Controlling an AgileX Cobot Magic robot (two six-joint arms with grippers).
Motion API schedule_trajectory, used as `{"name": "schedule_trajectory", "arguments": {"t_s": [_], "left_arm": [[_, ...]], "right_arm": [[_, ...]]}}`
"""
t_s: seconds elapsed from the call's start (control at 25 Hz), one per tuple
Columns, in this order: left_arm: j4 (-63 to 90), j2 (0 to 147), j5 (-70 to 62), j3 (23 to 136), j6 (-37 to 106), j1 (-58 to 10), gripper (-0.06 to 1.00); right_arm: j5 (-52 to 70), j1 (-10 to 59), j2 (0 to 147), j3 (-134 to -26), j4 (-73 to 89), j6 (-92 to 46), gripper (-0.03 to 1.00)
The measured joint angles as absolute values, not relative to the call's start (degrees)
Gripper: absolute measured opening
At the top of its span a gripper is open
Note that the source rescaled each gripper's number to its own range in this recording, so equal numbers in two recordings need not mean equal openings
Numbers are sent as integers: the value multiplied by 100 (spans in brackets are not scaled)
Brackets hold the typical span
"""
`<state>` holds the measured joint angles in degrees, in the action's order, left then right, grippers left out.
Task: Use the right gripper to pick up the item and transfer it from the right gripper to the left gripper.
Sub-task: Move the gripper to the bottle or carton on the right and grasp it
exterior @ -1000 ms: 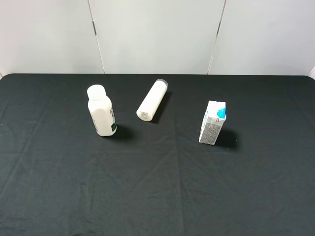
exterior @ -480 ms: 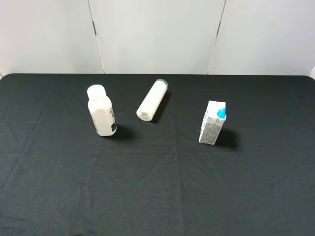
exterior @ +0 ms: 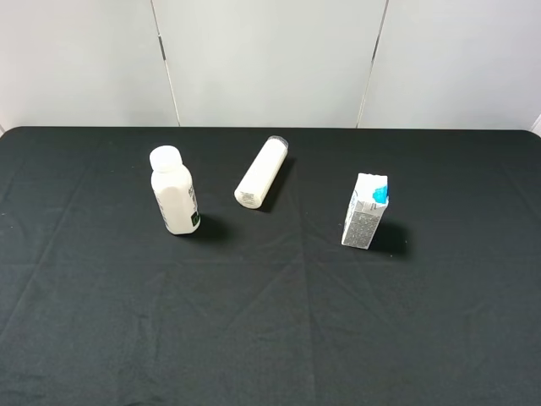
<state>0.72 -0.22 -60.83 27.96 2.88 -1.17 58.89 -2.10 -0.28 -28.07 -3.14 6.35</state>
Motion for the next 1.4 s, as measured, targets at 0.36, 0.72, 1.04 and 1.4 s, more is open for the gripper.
{"name": "schedule_trajectory", "arguments": {"t_s": [0.36, 0.72, 1.04, 1.4], "left_arm": [[72, -22, -6083, 2796, 288, -117, 97], [72, -22, -6083, 2796, 288, -117, 97], [72, -22, -6083, 2796, 288, -117, 97], [72, -22, -6083, 2796, 288, -117, 97]], "right_arm": [[5894, -210, 569, -3390, -314, 640, 100], [5888, -171, 2739, -4718, -238, 30, 100], [5907, 681, 4316, -5558, -164, -242, 100], [6486, 1669, 6169, -6617, -124, 167, 100]]}}
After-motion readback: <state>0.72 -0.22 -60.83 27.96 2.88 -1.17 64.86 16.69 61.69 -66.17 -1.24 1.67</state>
